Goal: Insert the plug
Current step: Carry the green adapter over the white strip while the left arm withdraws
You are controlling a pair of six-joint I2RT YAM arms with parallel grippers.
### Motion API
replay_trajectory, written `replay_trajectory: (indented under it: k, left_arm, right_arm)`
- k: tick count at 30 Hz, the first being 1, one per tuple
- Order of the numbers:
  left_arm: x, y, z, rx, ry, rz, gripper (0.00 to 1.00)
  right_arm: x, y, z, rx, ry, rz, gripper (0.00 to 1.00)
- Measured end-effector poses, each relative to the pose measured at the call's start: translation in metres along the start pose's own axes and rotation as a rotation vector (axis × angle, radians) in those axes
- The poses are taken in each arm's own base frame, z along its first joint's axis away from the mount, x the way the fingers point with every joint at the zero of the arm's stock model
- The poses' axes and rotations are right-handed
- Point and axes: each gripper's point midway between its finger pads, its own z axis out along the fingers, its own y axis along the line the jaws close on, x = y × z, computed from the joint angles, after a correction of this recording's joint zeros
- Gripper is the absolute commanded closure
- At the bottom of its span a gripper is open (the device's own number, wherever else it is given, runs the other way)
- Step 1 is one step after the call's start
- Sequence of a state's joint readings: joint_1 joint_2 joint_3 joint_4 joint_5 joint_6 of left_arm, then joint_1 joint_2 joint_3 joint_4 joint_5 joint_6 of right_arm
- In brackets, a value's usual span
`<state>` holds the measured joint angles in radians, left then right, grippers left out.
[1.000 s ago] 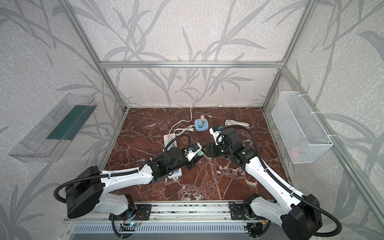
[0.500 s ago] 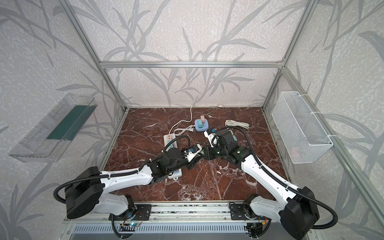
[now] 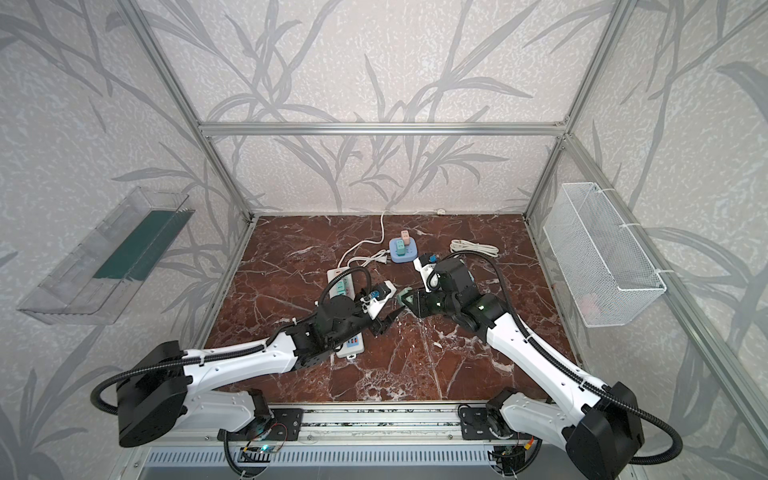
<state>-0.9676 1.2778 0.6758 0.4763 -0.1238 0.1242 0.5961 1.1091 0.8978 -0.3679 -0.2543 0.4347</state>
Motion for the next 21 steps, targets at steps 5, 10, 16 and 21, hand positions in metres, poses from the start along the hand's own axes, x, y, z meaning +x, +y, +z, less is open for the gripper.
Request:
replay_trajectory:
  k: [5,10,16,21]
  left_arm:
    - [-0.034,0.067,-0.03,-0.285,-0.084,-0.133,0.18]
    - [-0.017,0.187,-0.077,-0.672,-0.104,-0.458,0.17]
    - [0.039,0.278,-0.128,-0.962,-0.136,-0.804,0.19]
    - [0.069,0.299,-0.137,-0.997,-0.149,-1.0,0.21]
  right_arm:
    - [0.001,0.004,0.002,0.113,-0.059,-0.054,0.97]
    - [0.021,0.026,0.032,0.181,-0.055,-0.126,0.99]
    - [0.06,0.047,0.094,0.247,0.019,-0.204,1.0]
    - [0.065,0.076,0.141,0.239,0.031,-0.231,1.0]
